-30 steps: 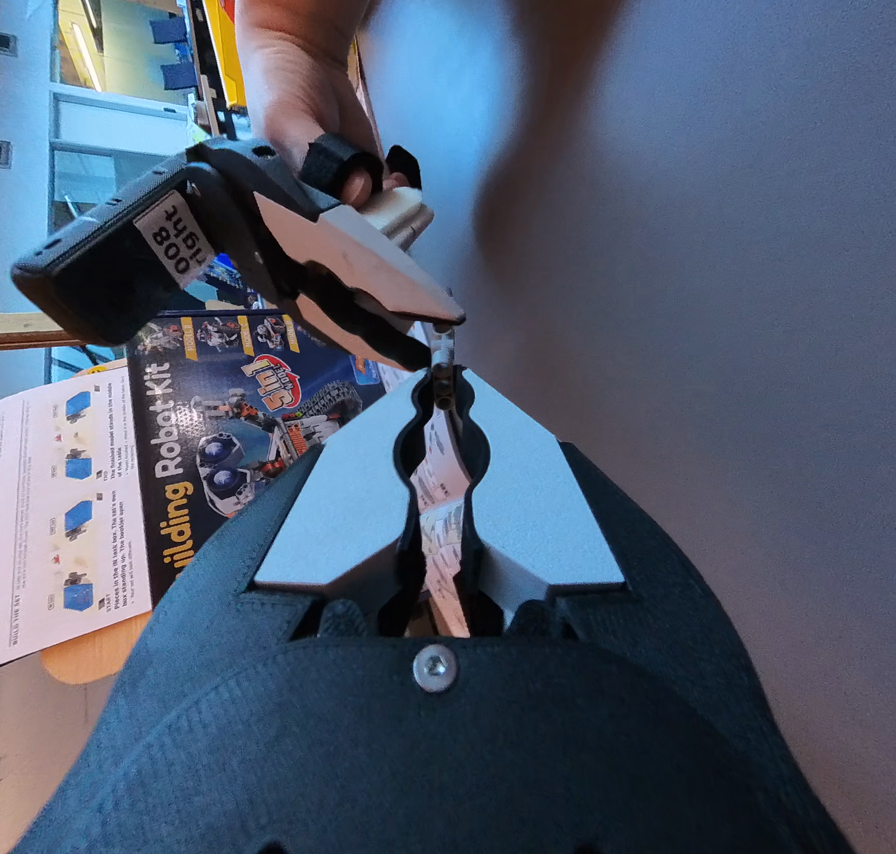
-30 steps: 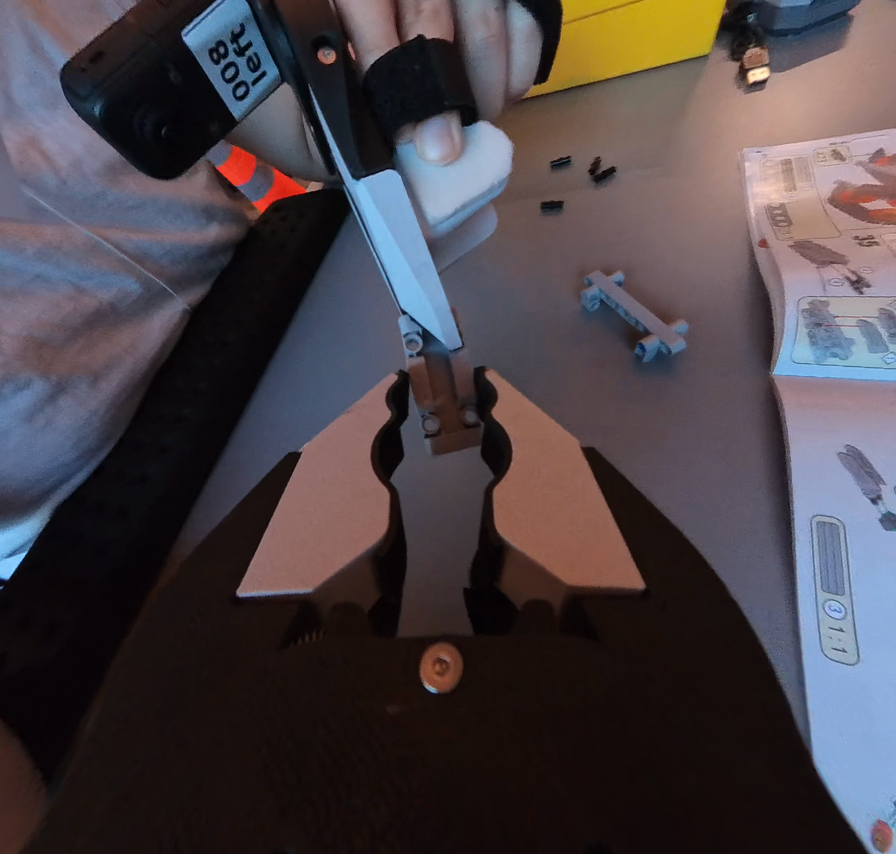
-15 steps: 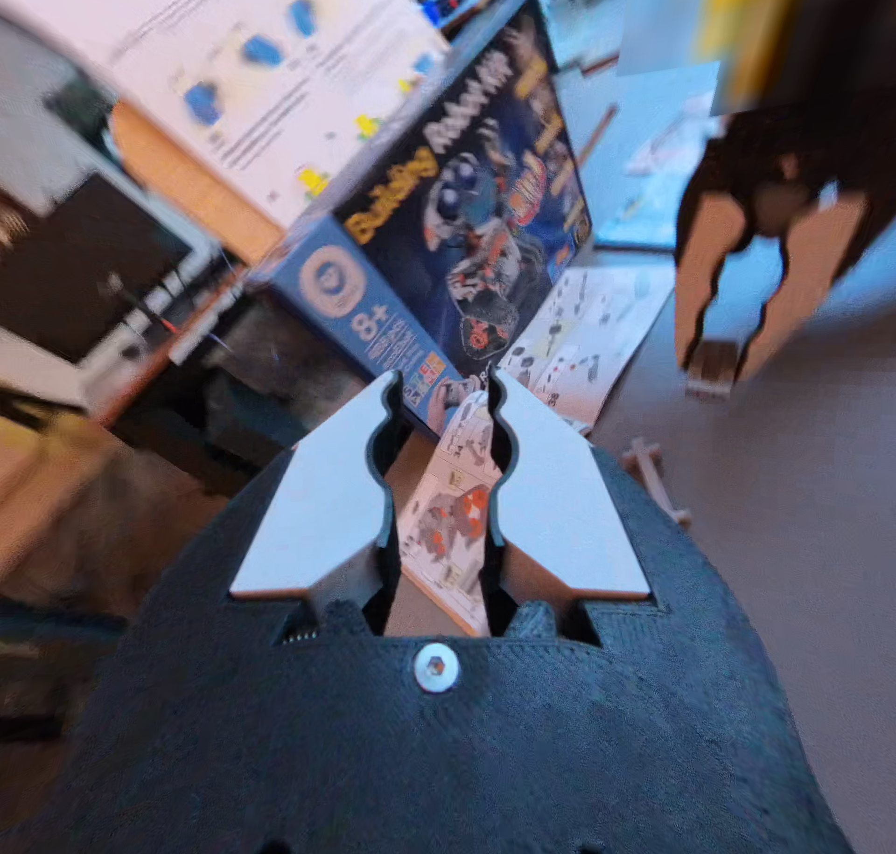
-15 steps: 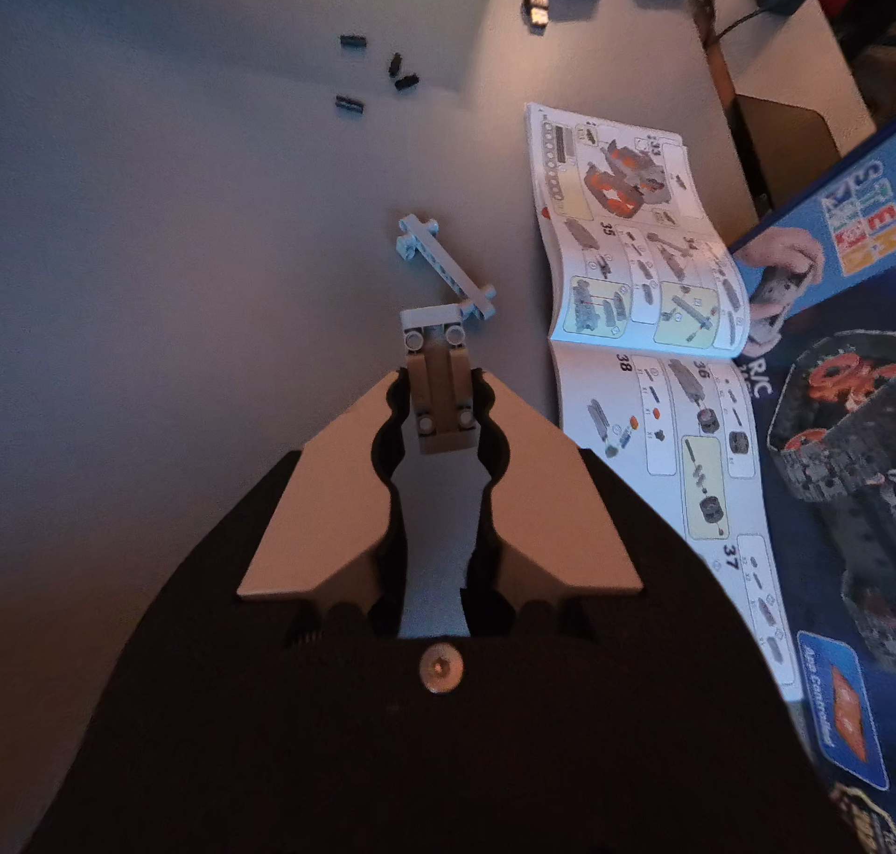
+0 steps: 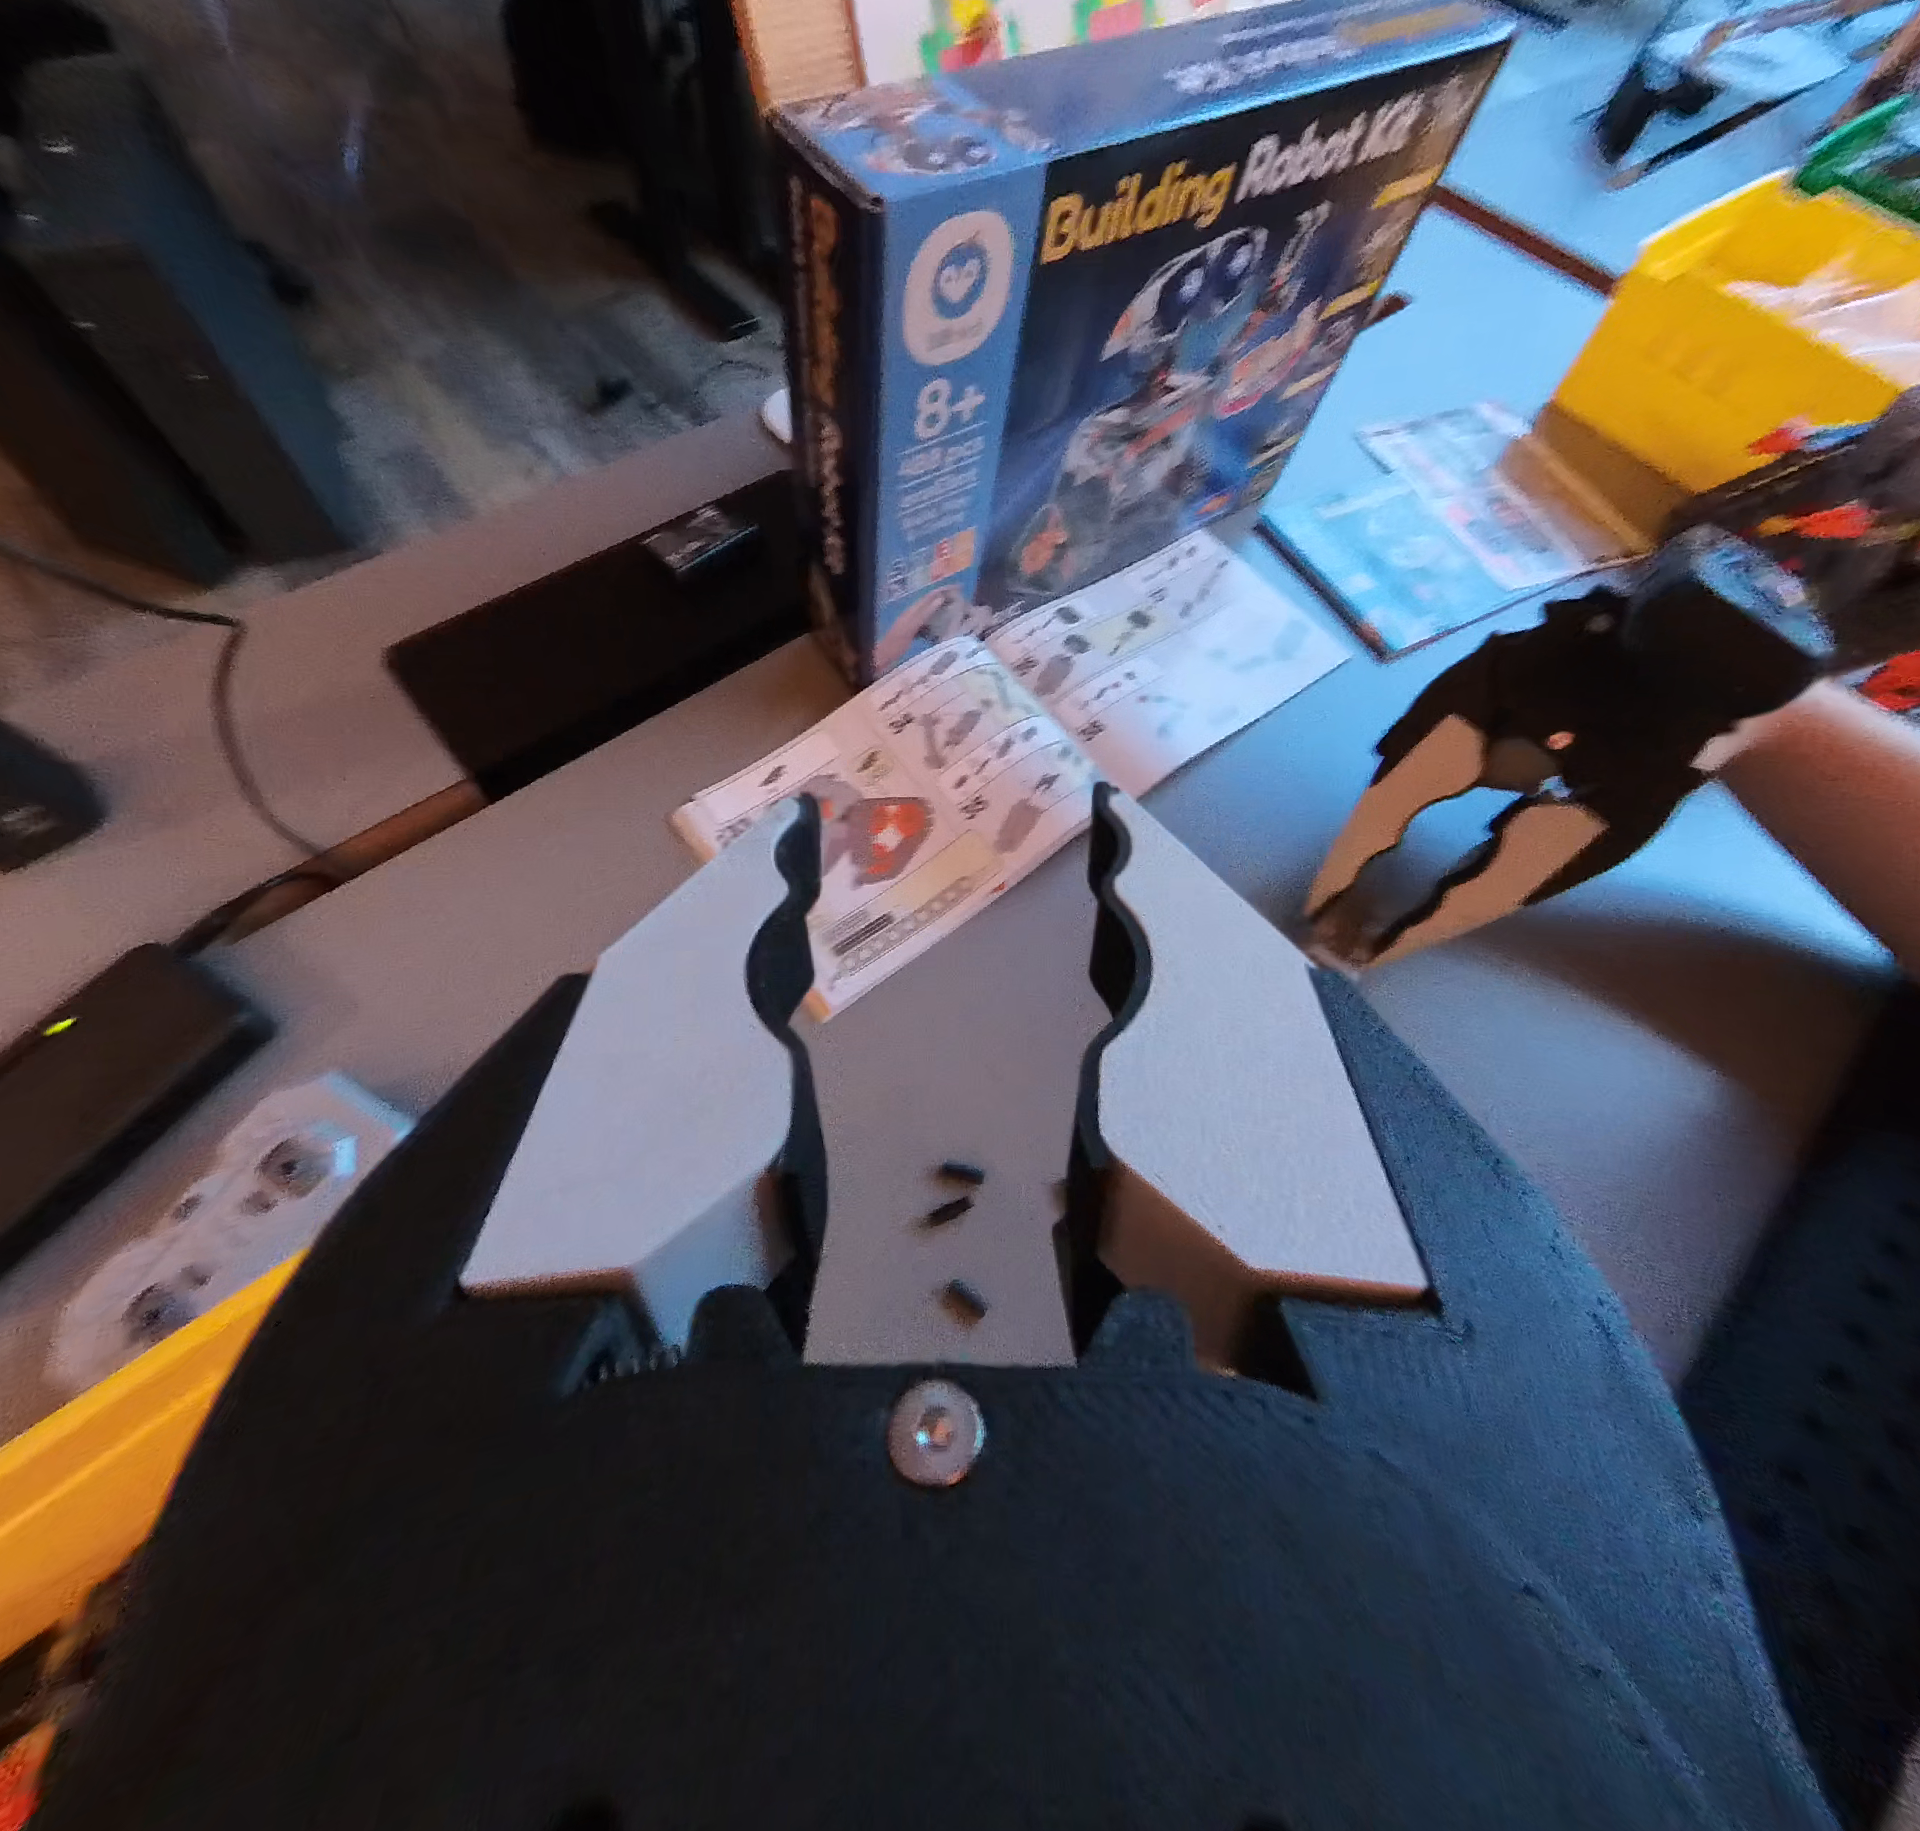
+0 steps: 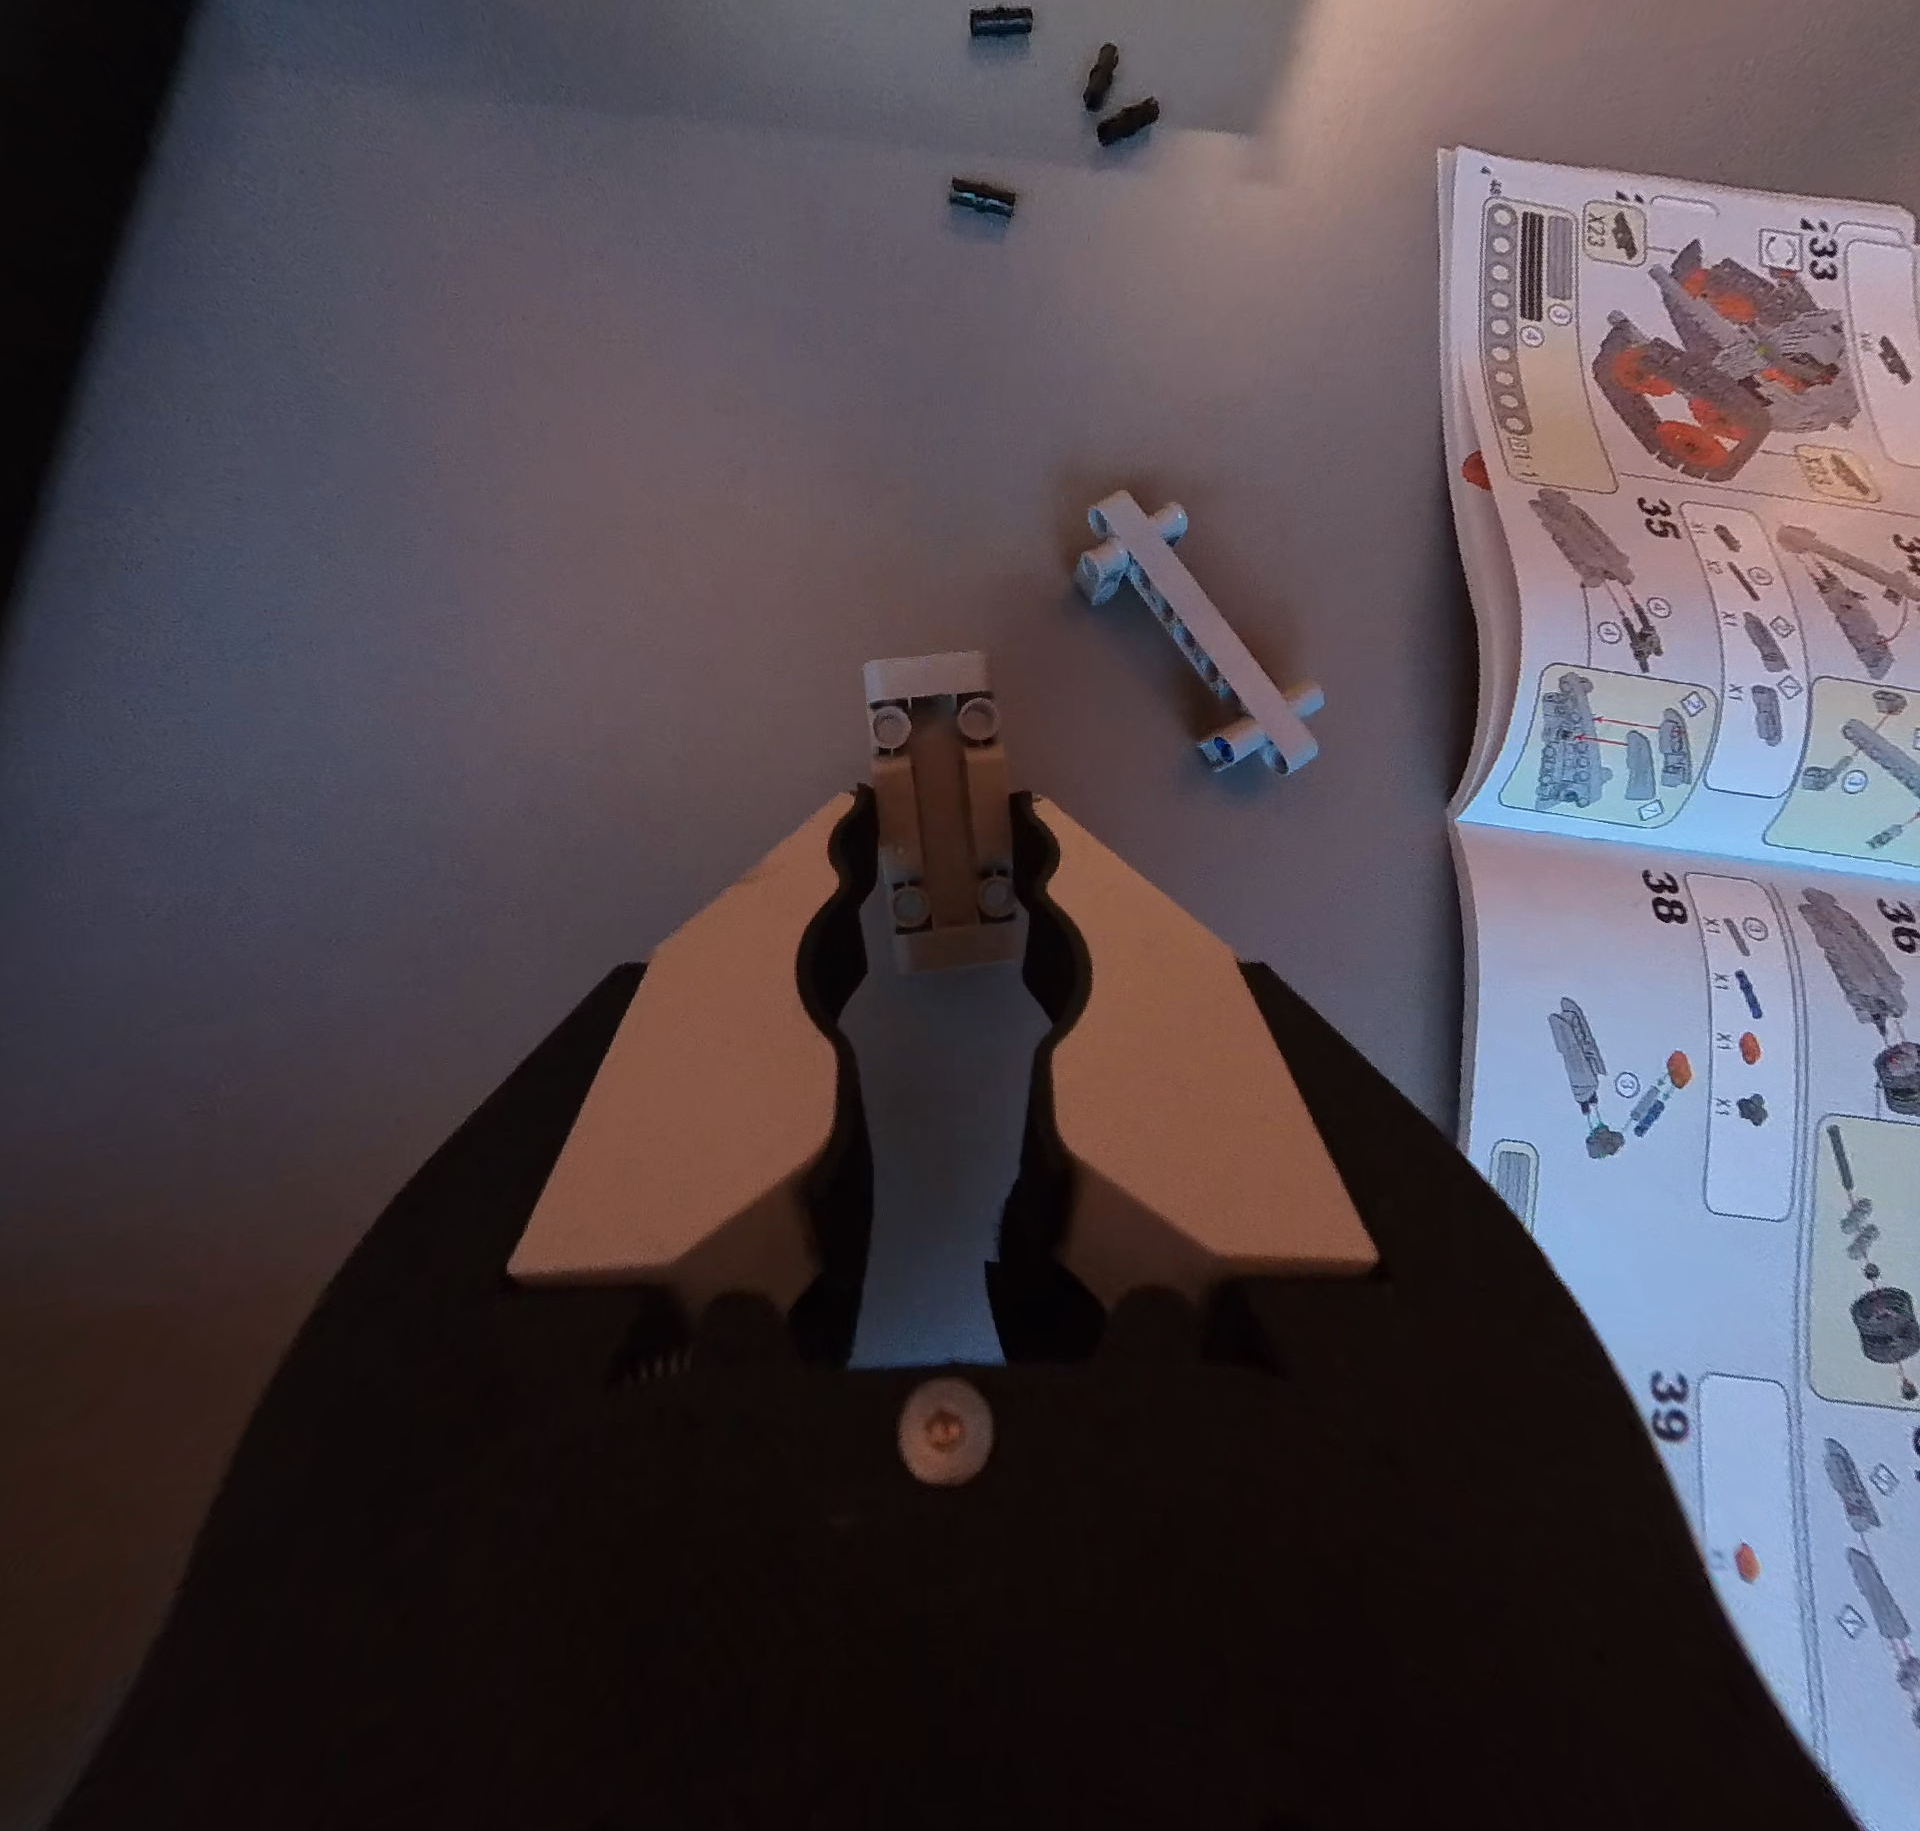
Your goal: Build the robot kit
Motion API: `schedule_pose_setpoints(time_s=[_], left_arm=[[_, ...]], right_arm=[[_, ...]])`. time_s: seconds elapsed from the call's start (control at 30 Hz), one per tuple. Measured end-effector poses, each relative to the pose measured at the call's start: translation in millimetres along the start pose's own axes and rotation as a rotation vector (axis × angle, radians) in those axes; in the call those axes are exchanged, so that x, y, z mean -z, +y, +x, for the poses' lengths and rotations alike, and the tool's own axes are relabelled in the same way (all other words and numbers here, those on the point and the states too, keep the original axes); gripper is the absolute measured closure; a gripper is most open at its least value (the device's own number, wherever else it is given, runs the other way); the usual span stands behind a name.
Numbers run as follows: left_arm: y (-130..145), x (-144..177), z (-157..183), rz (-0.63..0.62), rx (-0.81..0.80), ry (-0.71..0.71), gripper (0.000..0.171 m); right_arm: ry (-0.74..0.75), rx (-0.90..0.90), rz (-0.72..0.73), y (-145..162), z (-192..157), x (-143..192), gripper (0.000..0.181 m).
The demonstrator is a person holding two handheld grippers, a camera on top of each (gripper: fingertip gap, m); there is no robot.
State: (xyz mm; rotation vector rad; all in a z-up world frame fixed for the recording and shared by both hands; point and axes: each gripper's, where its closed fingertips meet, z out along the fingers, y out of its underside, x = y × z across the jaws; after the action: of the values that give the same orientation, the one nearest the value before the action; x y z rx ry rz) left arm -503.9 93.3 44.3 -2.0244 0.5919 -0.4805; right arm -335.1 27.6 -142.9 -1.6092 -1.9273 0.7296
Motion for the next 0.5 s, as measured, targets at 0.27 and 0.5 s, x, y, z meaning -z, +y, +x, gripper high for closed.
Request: schedule_pose_setpoints(time_s=[0.27, 0.5], left_arm=[[33.9, 3.7, 2.7, -0.205, -0.009, -0.029, 0.13], [43.0, -34.0, 52.3, -0.236, 0.176, 0.345, 0.131]], right_arm=[[-0.036, -0.019, 0.023, -2.1, -2.5, 2.9, 0.156], [0.289, 0.206, 0.056, -29.6, 27.7, 22.8, 0.156]])
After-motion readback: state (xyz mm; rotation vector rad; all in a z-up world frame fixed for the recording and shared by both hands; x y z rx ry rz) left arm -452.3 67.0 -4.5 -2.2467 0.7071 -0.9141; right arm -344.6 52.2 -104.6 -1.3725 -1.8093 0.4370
